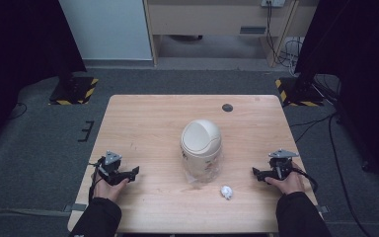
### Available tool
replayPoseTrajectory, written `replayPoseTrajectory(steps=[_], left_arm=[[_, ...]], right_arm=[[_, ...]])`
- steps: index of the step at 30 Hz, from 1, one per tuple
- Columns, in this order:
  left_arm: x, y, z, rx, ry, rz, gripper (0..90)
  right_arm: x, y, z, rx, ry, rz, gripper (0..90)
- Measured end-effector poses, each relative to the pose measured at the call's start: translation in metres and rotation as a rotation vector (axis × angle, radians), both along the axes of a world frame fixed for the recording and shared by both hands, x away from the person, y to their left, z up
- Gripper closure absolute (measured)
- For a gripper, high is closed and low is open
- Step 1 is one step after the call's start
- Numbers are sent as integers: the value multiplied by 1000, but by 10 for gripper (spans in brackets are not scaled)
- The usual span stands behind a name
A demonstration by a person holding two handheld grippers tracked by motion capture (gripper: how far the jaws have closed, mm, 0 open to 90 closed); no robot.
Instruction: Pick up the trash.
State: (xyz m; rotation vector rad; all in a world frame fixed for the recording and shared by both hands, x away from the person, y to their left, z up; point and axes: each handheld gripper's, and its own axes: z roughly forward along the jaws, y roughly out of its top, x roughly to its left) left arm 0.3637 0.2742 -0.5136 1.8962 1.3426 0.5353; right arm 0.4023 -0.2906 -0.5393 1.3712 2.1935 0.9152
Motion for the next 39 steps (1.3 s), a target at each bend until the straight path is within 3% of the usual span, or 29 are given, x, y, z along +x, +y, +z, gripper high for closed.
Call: replayPoseTrajectory(steps=[5,7,9,12,13,16,25,34,39], left_arm=[[-2,-1,7,-50,-32,5,171],[-4,-2,14,-90,-64,-1,172],[-4,-3,16,-96,-76,-6,177],[-7,-5,28,-138,-146,-20,180],[-7,-5,28,-138,-146,-20,180],[-10,-7,39,-183,-207,-20,180],[-9,-17,57,-220,-281,-41,171],[-5,-28,73,-215,-324,-84,179],[-1,-32,82,-235,-350,-81,180]], right_arm=[[1,-1,0,0,1,12,8],[2,-2,0,-1,0,21,8],[1,-2,0,0,1,20,8],[2,-2,0,-2,0,21,8],[2,-2,0,-2,0,21,8],[2,-2,0,-2,0,21,8],[1,-1,0,0,0,24,7],[1,-1,0,0,0,24,7],[1,-1,0,-1,0,29,7]])
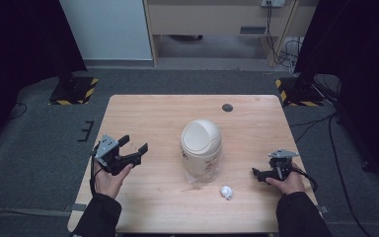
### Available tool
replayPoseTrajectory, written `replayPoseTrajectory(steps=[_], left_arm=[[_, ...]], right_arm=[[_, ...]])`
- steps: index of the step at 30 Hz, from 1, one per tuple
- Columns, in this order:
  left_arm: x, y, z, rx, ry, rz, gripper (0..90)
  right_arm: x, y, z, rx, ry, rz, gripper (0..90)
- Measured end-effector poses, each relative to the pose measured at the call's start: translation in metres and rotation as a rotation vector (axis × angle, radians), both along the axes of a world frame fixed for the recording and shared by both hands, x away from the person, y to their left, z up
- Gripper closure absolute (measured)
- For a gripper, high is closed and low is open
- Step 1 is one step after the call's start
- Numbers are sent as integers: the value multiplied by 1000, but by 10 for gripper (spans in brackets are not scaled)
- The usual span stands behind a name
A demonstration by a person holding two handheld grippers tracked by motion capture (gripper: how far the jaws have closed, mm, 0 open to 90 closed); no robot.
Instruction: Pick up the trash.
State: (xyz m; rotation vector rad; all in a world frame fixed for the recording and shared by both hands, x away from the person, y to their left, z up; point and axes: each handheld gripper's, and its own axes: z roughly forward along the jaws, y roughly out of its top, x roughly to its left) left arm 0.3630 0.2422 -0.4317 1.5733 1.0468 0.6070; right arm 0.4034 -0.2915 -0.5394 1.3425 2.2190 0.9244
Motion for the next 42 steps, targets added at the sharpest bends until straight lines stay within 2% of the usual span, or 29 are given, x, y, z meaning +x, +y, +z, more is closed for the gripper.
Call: replayPoseTrajectory(steps=[6,9,18,27,32,33,41,42], left_arm=[[6,-6,7,-22,-14,-5,182],[9,-11,8,-51,-7,-18,183],[16,-26,15,-54,-21,-37,189],[23,-47,24,-40,-31,-78,192],[28,-62,27,-19,-36,-96,192],[30,-69,27,-11,-35,-105,191],[36,-86,23,-5,-27,-131,192],[38,-91,21,8,-22,-139,192]], right_arm=[[0,0,0,-2,-2,2,7],[0,0,0,-1,0,5,7],[0,0,0,-2,-1,11,6],[0,0,0,-3,0,13,6],[0,0,0,-3,0,14,6],[0,0,0,-3,0,14,6],[0,0,0,-2,0,13,6],[0,0,0,-4,0,14,6]])
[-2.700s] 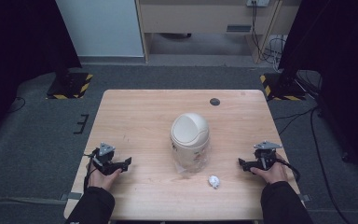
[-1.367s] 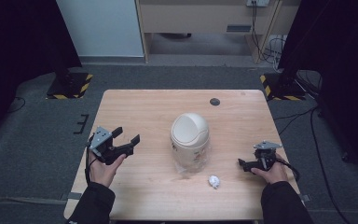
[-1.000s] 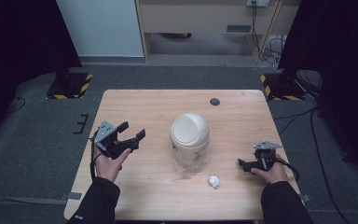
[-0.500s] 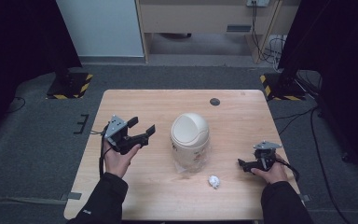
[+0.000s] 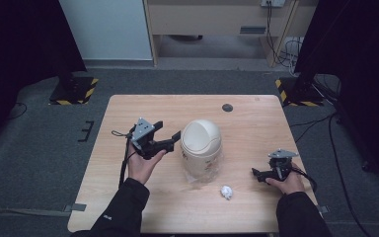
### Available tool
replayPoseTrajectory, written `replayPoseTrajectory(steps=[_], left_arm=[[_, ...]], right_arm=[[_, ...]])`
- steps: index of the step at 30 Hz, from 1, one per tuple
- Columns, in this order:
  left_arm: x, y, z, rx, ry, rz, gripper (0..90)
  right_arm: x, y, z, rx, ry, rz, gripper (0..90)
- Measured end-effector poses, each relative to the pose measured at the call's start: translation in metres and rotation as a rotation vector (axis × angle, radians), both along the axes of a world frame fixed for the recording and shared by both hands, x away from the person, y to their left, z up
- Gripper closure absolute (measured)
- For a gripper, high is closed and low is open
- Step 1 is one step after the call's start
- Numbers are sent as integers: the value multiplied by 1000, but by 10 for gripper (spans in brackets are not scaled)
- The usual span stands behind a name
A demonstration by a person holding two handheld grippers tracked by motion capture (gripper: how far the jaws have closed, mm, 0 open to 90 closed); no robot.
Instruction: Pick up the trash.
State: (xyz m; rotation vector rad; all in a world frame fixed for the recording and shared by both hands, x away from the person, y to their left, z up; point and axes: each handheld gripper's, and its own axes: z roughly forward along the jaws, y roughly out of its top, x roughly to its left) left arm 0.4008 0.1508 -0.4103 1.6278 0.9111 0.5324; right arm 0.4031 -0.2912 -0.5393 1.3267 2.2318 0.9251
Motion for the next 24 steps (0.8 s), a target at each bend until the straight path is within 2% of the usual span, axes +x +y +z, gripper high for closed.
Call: replayPoseTrajectory(steps=[10,19,24], left_arm=[[8,-19,-9,26,31,-24,194],[12,-27,-16,47,58,-37,193],[14,-29,-19,80,70,-43,193]], right_arm=[[0,0,0,1,0,-1,6],[0,0,0,2,1,-2,6],[0,0,0,0,0,0,6]])
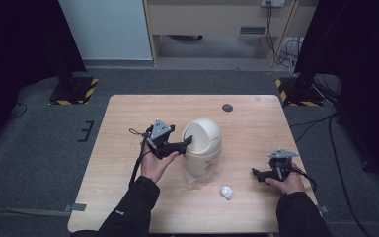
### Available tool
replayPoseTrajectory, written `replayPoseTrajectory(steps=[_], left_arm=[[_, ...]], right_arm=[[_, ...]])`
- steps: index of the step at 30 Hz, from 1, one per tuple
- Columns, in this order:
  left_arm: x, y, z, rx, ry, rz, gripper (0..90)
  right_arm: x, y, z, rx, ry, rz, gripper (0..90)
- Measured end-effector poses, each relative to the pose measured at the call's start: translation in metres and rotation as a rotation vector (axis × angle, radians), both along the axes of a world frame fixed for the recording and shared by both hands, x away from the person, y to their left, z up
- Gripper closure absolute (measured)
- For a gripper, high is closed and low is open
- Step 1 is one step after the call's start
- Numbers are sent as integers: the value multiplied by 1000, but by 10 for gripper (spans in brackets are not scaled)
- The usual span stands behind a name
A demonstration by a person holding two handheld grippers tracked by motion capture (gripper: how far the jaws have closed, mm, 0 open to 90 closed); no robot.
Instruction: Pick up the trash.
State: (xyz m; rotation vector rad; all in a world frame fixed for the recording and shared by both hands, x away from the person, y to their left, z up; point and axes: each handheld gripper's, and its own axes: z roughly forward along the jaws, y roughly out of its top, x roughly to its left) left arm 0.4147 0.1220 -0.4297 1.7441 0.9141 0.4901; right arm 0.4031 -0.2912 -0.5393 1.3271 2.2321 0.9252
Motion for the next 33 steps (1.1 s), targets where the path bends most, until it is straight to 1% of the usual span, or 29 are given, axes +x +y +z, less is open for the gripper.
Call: replayPoseTrajectory(steps=[6,7,9,11,13,16,17,20,28,30,31,33], left_arm=[[3,-4,-4,15,14,-3,193],[5,-6,-6,17,27,-7,192],[6,-7,-7,27,38,-10,188],[7,-9,-7,33,40,-11,184],[9,-10,-7,52,42,-14,179],[11,-12,-6,63,43,-15,175],[13,-13,-6,76,46,-18,171],[15,-15,-7,84,49,-20,166],[17,-17,-9,83,52,-30,165],[15,-15,-7,91,48,-34,165],[12,-10,-2,84,36,-38,165],[10,-8,0,79,29,-42,164]], right_arm=[[0,0,0,1,0,-1,6],[0,0,0,0,2,-1,6],[0,0,0,1,0,-1,6],[0,0,0,0,0,0,6],[0,0,0,0,0,0,6],[0,0,0,0,1,-1,6],[0,0,0,0,0,0,6],[0,0,0,0,0,0,6],[0,0,0,0,0,0,6],[0,0,0,0,0,0,6],[0,0,0,2,2,-3,6],[0,0,0,1,0,-1,6]])
